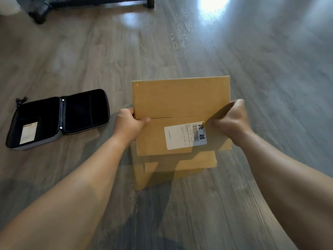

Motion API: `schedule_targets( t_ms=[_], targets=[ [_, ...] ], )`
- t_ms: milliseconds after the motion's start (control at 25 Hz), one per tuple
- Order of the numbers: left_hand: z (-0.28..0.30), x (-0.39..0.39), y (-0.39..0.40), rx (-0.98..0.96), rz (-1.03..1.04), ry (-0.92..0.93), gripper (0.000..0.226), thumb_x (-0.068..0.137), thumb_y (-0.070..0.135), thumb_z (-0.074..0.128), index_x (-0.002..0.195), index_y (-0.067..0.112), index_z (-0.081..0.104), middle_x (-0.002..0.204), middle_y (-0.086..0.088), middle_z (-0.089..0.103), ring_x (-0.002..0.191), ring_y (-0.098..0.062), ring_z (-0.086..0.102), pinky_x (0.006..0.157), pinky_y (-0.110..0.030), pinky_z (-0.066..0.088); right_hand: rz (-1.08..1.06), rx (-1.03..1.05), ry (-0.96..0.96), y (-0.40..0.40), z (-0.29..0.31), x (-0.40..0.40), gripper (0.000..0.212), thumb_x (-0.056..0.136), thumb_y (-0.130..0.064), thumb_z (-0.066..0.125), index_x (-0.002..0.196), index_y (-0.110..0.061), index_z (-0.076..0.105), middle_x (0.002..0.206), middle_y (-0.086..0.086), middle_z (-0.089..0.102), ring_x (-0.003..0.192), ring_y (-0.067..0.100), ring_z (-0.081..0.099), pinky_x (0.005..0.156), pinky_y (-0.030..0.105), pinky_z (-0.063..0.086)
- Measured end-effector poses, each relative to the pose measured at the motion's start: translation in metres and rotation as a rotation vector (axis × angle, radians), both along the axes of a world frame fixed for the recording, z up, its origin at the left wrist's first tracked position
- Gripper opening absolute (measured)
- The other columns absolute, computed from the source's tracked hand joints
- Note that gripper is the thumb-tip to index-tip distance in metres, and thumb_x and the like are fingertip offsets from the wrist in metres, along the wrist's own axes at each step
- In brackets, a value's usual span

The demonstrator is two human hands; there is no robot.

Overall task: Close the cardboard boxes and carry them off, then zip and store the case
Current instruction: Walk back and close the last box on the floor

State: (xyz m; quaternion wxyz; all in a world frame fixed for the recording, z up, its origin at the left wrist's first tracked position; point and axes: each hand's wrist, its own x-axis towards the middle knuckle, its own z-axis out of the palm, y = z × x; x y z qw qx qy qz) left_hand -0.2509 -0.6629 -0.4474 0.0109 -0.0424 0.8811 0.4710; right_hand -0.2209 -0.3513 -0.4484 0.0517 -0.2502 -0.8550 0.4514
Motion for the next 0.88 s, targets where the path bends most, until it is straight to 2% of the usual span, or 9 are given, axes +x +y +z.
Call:
schedule_targets(
  t_ms=[120,240,320,400,520,600,680,760,880],
  targets=[
    [0.017,-0.006,0.005,0.109,-0.011,0.156,0.031,0.085,0.022,0.077,0.116,0.023,0.07,0.096,0.025,0.066,0.092,0.007,0.064,0.082,-0.019,0.054,-0.075,-0.062,0.273,0.002,0.008,-0.003,0.063,0.059,-0.027,0.089,0.102,-0.024,0.042,0.103,0.0,0.062,0.087,0.011,0.063,0.066,0.03,0.054],
    [0.024,-0.008,0.003,0.427,0.019,0.044,0.032,0.083,0.042,0.072,0.105,0.019,0.074,0.103,-0.004,0.076,0.101,-0.019,0.071,0.09,-0.048,0.057,-0.128,-0.022,0.375,0.003,0.008,-0.005,0.058,0.06,-0.023,0.086,0.093,-0.032,0.038,0.099,-0.003,0.063,0.086,0.009,0.063,0.06,0.017,0.048],
    [0.021,-0.004,-0.001,0.614,-0.012,-0.101,0.049,0.081,0.066,0.061,0.11,0.028,0.071,0.109,-0.005,0.075,0.102,-0.024,0.071,0.084,-0.049,0.058,-0.106,0.006,0.299,0.009,-0.005,0.002,0.052,0.066,-0.026,0.086,0.097,-0.026,0.044,0.098,-0.003,0.064,0.09,0.016,0.065,0.064,0.024,0.05],
    [0.014,0.002,-0.002,0.583,-0.018,-0.206,0.065,0.072,0.088,0.05,0.107,0.036,0.069,0.105,0.0,0.076,0.095,-0.021,0.074,0.074,-0.04,0.06,-0.006,-0.046,0.19,0.013,-0.018,0.013,0.058,0.069,-0.047,0.083,0.107,-0.019,0.05,0.103,-0.002,0.066,0.095,0.02,0.066,0.07,0.033,0.054],
    [0.003,0.003,0.0,0.395,0.062,-0.294,0.078,0.059,0.101,0.042,0.081,0.032,0.07,0.074,0.004,0.075,0.071,-0.016,0.075,0.055,-0.032,0.058,0.113,-0.127,0.079,0.016,-0.025,0.024,0.082,0.066,-0.079,0.071,0.128,-0.028,0.052,0.116,-0.007,0.067,0.107,0.019,0.064,0.087,0.043,0.056],
    [0.0,0.001,0.001,0.302,0.087,-0.356,0.078,0.061,0.1,0.04,0.077,0.03,0.07,0.069,0.004,0.074,0.066,-0.019,0.074,0.052,-0.034,0.058,0.075,-0.184,0.035,0.016,-0.025,0.022,0.075,0.068,-0.087,0.062,0.12,-0.032,0.058,0.111,-0.011,0.068,0.103,0.018,0.064,0.088,0.048,0.056],
    [-0.004,-0.002,0.003,0.253,0.102,-0.396,0.065,0.074,0.088,0.048,0.086,0.026,0.064,0.084,-0.001,0.073,0.076,-0.025,0.073,0.055,-0.035,0.059,-0.053,-0.163,-0.009,0.016,-0.021,0.012,0.076,0.07,-0.091,0.052,0.09,-0.019,0.068,0.09,-0.004,0.068,0.084,0.021,0.064,0.072,0.044,0.055],
    [-0.01,-0.003,0.002,0.249,0.075,-0.401,0.047,0.085,0.072,0.055,0.093,0.026,0.061,0.096,-0.001,0.069,0.085,-0.026,0.071,0.058,-0.035,0.059,-0.147,-0.126,0.001,0.016,-0.023,0.006,0.068,0.073,-0.081,0.055,0.066,-0.015,0.065,0.069,-0.001,0.065,0.068,0.024,0.061,0.058,0.035,0.045],
    [-0.015,-0.008,-0.004,0.315,-0.023,-0.372,0.035,0.093,0.057,0.058,0.107,0.025,0.064,0.102,0.003,0.074,0.092,-0.021,0.072,0.069,-0.036,0.061,-0.031,-0.234,0.094,0.024,-0.032,0.007,0.033,0.076,-0.053,0.074,0.07,-0.02,0.074,0.063,-0.011,0.068,0.066,0.019,0.064,0.059,0.035,0.05]
  ],
)
